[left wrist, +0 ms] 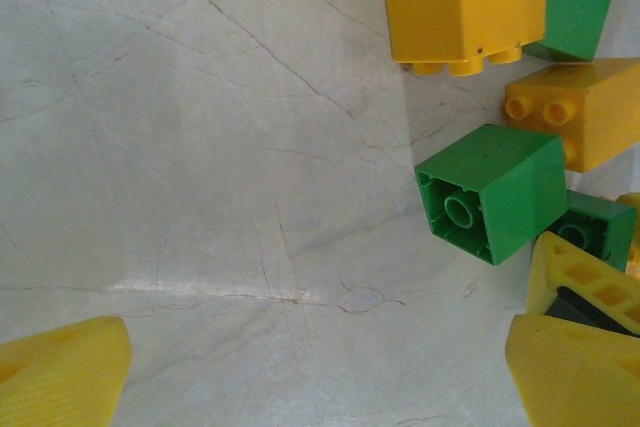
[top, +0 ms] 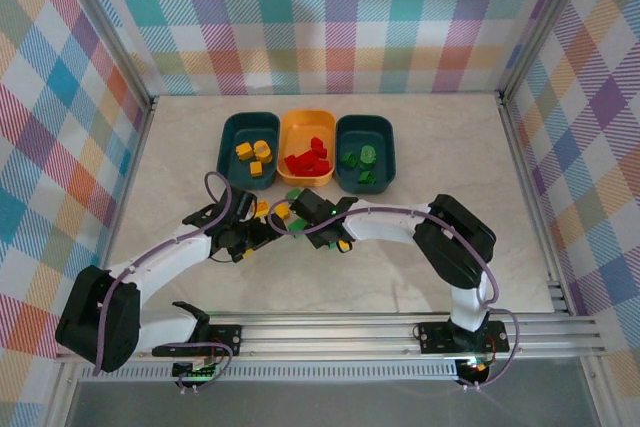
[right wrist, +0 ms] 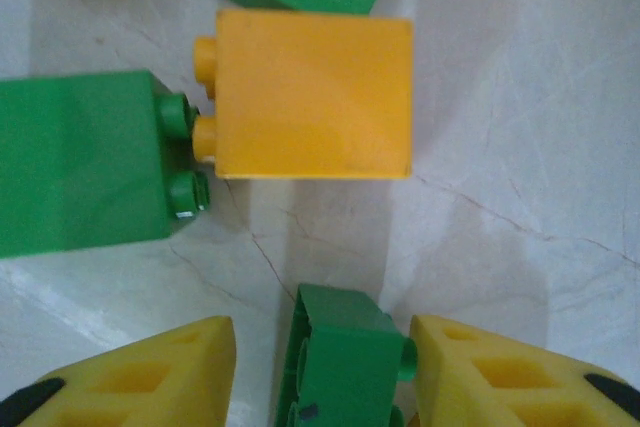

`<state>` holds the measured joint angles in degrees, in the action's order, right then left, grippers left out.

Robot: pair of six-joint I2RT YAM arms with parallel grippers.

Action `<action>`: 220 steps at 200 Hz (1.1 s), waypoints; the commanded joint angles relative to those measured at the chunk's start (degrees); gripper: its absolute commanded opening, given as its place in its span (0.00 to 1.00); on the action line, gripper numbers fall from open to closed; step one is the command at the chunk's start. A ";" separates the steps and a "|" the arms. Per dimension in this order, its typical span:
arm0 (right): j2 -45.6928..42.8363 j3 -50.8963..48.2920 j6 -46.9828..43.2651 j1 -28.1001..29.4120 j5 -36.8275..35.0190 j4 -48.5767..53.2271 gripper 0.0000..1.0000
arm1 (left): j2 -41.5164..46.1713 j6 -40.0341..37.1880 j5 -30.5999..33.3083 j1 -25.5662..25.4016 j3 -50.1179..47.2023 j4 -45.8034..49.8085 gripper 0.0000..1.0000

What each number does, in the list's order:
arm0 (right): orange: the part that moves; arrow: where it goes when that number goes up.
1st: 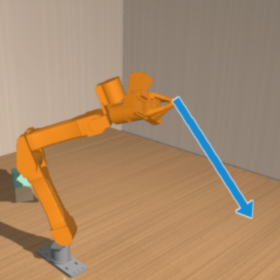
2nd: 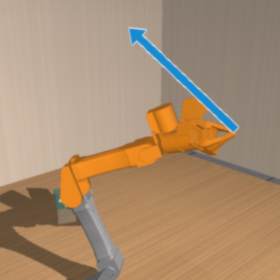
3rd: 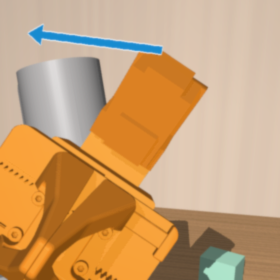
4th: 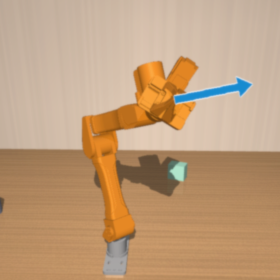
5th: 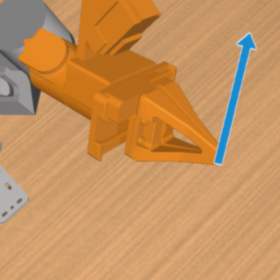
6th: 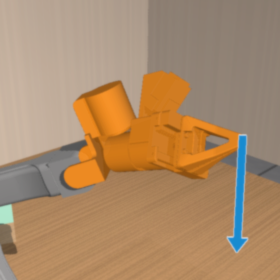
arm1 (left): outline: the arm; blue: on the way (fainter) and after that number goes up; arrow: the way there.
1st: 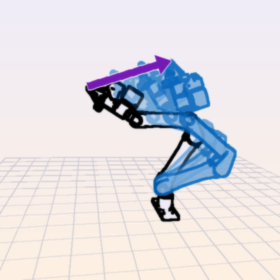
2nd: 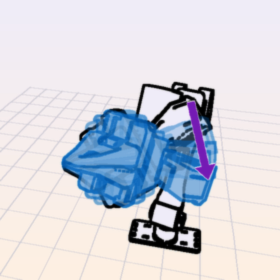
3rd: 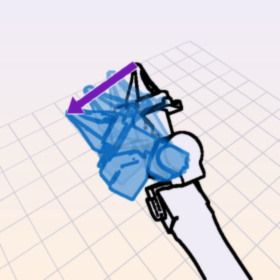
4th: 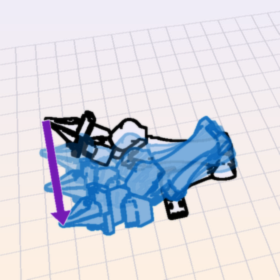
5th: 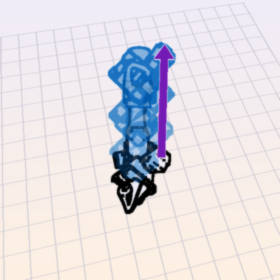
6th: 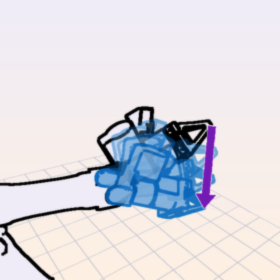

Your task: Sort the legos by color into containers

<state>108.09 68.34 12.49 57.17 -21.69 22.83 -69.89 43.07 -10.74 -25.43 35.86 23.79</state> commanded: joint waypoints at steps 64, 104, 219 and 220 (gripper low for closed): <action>-7.47 -0.64 3.26 -0.07 -0.66 -1.47 0.25 | 0.43 0.18 1.12 -0.67 0.91 1.15 0.96; -13.09 2.14 1.18 -9.39 -1.72 -3.48 0.25 | 1.04 -1.08 7.23 -4.55 3.60 5.33 0.94; 10.20 26.71 -0.98 -30.60 7.63 4.08 0.33 | -11.66 -4.41 10.75 -12.86 14.71 7.50 0.95; 10.21 26.69 -0.98 -30.61 7.63 4.07 0.34 | -11.89 -4.49 10.79 -12.83 14.87 7.54 0.95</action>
<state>117.75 91.70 12.53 26.81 -16.75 23.49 -78.63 41.32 -2.07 -37.34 46.72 29.19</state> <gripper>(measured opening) 0.296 0.945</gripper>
